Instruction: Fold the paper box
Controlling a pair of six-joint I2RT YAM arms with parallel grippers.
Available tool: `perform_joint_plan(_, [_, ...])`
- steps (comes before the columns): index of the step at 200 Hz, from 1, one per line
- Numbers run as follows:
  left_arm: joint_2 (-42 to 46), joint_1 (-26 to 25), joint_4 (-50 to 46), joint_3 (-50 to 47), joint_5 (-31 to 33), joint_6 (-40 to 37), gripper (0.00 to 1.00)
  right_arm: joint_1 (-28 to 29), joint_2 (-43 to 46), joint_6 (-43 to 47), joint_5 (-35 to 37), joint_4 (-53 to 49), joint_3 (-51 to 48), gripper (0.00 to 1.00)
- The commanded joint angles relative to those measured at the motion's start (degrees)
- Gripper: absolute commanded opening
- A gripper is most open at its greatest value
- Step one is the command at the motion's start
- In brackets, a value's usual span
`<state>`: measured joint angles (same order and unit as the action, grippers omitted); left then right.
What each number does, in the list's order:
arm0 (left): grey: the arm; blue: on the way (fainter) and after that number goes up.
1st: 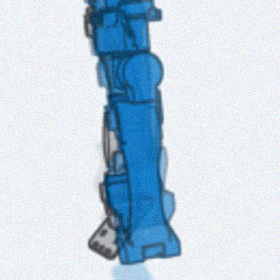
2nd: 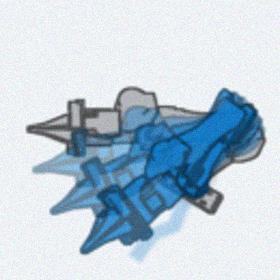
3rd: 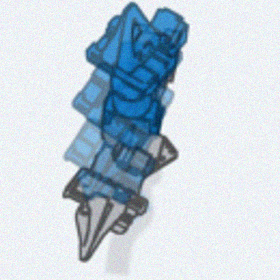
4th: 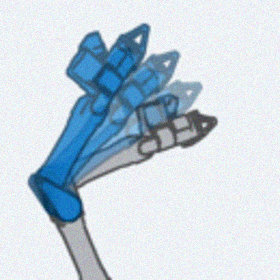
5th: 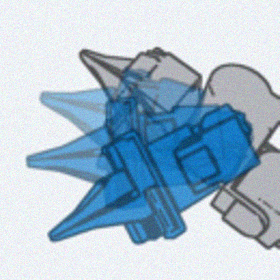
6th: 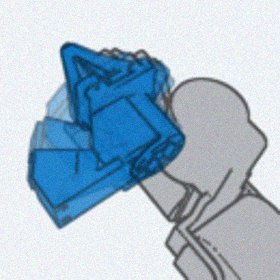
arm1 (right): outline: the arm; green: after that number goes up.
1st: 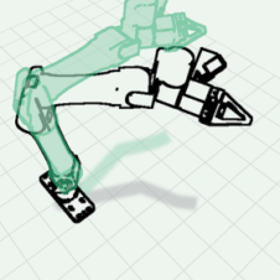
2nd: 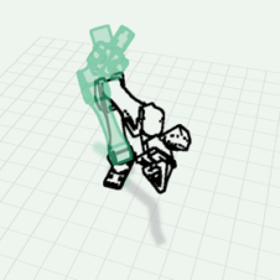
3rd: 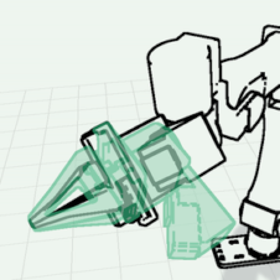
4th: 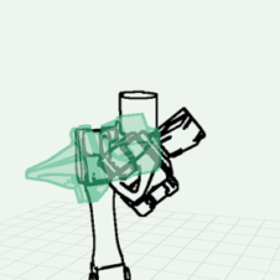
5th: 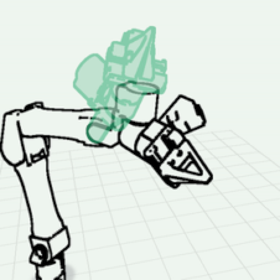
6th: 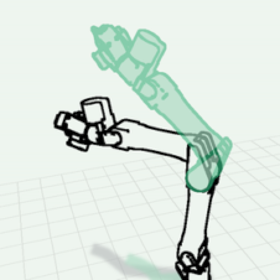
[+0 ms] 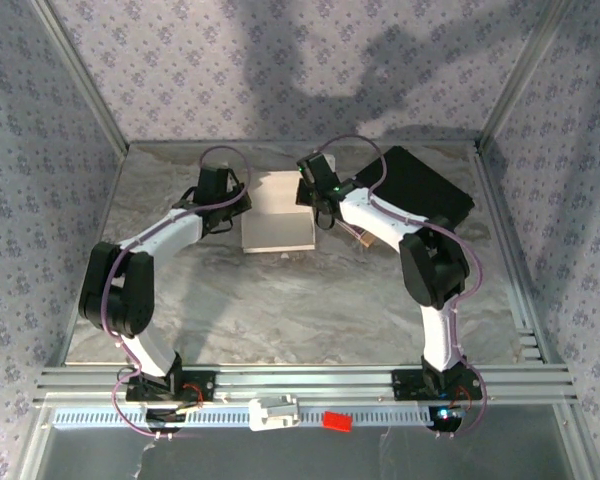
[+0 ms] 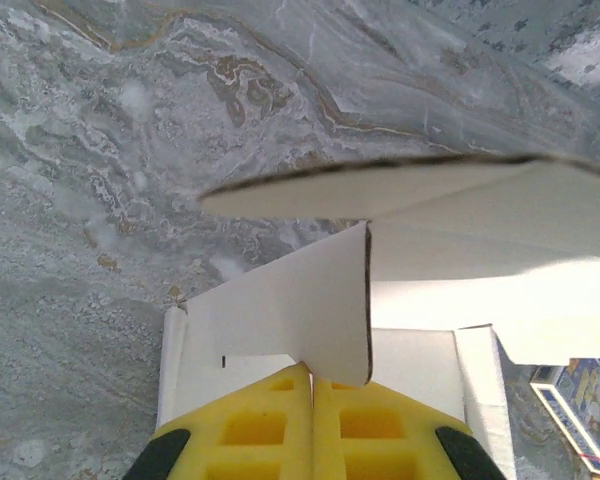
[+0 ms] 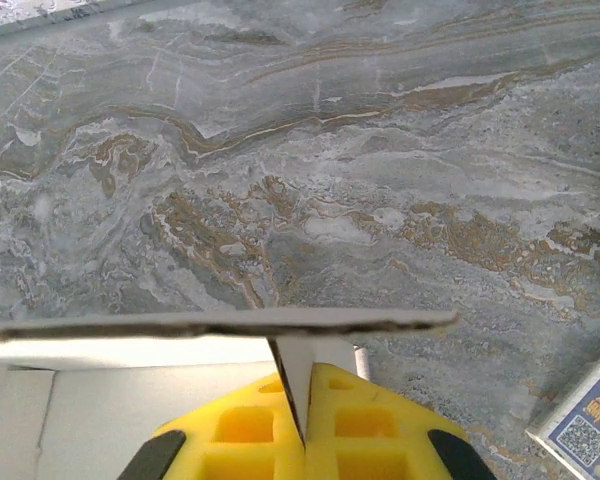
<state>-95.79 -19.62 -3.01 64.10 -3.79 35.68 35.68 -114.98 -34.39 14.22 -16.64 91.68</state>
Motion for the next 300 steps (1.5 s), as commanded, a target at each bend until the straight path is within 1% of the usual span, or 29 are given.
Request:
perform_joint_plan(1, [-0.9, -2.5, -0.9, 0.5, -5.4, 0.7, 0.0, 2.7, -1.3, -3.8, -4.5, 0.2, 0.0, 0.0])
perform_joint_plan(41, [0.0, -2.7, 0.5, -2.7, -5.3, 0.9, 0.0, 3.0, -0.4, -5.6, -4.0, 2.9, -4.6, 0.0])
perform_joint_plan(70, [0.3, -2.9, 1.5, -4.4, -5.4, 1.6, 0.0, 3.8, -0.8, -6.8, -3.7, 2.9, -5.4, 0.0])
perform_joint_plan(92, [0.8, -2.9, 1.1, -4.8, -5.1, 1.2, 0.0, 4.5, -0.1, -5.3, -1.3, 3.2, -5.8, 0.0])
perform_joint_plan(113, [3.1, -2.5, -2.6, -2.4, -4.3, 0.0, 0.0, 4.1, 0.4, -2.2, 0.8, 1.4, -4.4, 0.0])
perform_joint_plan(119, [4.2, -2.3, -4.1, -1.4, -3.9, -0.4, 0.05, 3.7, 0.4, -2.1, 0.8, 0.6, -3.6, 0.0])
perform_joint_plan(132, [6.2, -1.7, -8.6, 1.0, -3.2, -0.3, 0.23, 3.2, 0.2, 1.3, 0.9, -0.6, -2.2, 0.0])
perform_joint_plan(141, [7.7, -1.2, -11.5, 2.6, -3.3, -0.5, 0.32, 3.0, 0.2, 3.5, 1.3, -1.2, -1.5, 0.0])
perform_joint_plan(156, [10.4, -0.2, -15.3, 4.1, -1.6, -1.3, 0.42, 2.4, 0.9, 7.4, 1.3, -1.5, -1.3, 0.0])
perform_joint_plan(166, [11.7, 1.2, -17.0, 5.2, -1.5, -1.9, 0.44, 2.0, 2.3, 11.3, 1.0, -1.1, -2.2, 0.0])
perform_joint_plan(173, [12.3, 2.4, -17.8, 6.0, -1.3, -2.4, 0.45, 1.6, 3.9, 15.1, -0.2, 0.0, -3.8, 0.0])
perform_joint_plan(184, [12.5, 4.2, -18.3, 7.2, -1.1, -3.4, 0.47, 0.9, 7.5, 22.0, -4.9, 2.7, -7.4, 0.0])
perform_joint_plan(198, [11.6, 6.5, -18.7, 9.1, -1.5, -4.3, 0.48, -0.1, 13.2, 32.2, -13.1, 4.4, -12.9, 0.0])
perform_joint_plan(202, [11.2, 7.1, -18.8, 9.6, -1.7, -4.4, 0.48, -0.3, 14.9, 36.2, -15.8, 4.1, -14.9, 0.0])
perform_joint_plan(212, [10.1, 8.5, -18.5, 10.8, -2.7, -5.0, 0.48, -1.3, 19.8, 42.6, -22.8, 3.2, -19.2, 0.0])
perform_joint_plan(220, [9.3, 9.2, -17.7, 11.8, -3.7, -6.5, 0.47, -1.6, 23.5, 47.2, -25.8, 1.4, -22.1, 0.0])
perform_joint_plan(235, [7.3, 9.4, -15.3, 13.1, -9.0, -13.9, 0.43, -2.8, 29.3, 53.3, -31.2, -1.5, -27.8, 0.0])
perform_joint_plan(254, [6.3, 9.4, -12.9, 11.7, -18.5, -25.0, 0.41, -6.5, 32.0, 57.2, -37.9, -6.3, -29.5, 0.0])
perform_joint_plan(265, [6.5, 9.6, -12.5, 9.7, -25.9, -32.6, 0.41, -8.4, 31.6, 59.6, -39.6, -8.9, -28.9, 0.0])
perform_joint_plan(282, [7.5, 10.2, -14.6, 6.7, -31.7, -42.6, 0.4, -11.8, 29.3, 63.3, -43.1, -12.5, -26.6, 0.0])
perform_joint_plan(289, [7.8, 11.0, -15.0, 5.7, -33.0, -44.6, 0.41, -12.9, 27.9, 64.4, -44.1, -13.8, -25.2, 0.0])
perform_joint_plan(298, [7.8, 12.6, -15.0, 4.8, -35.1, -45.2, 0.42, -14.3, 25.9, 65.5, -46.0, -15.2, -23.9, 0.0])
perform_joint_plan(300, [7.9, 12.9, -14.9, 4.6, -35.3, -45.2, 0.42, -14.6, 25.4, 65.7, -46.2, -15.5, -22.3, 0.0])
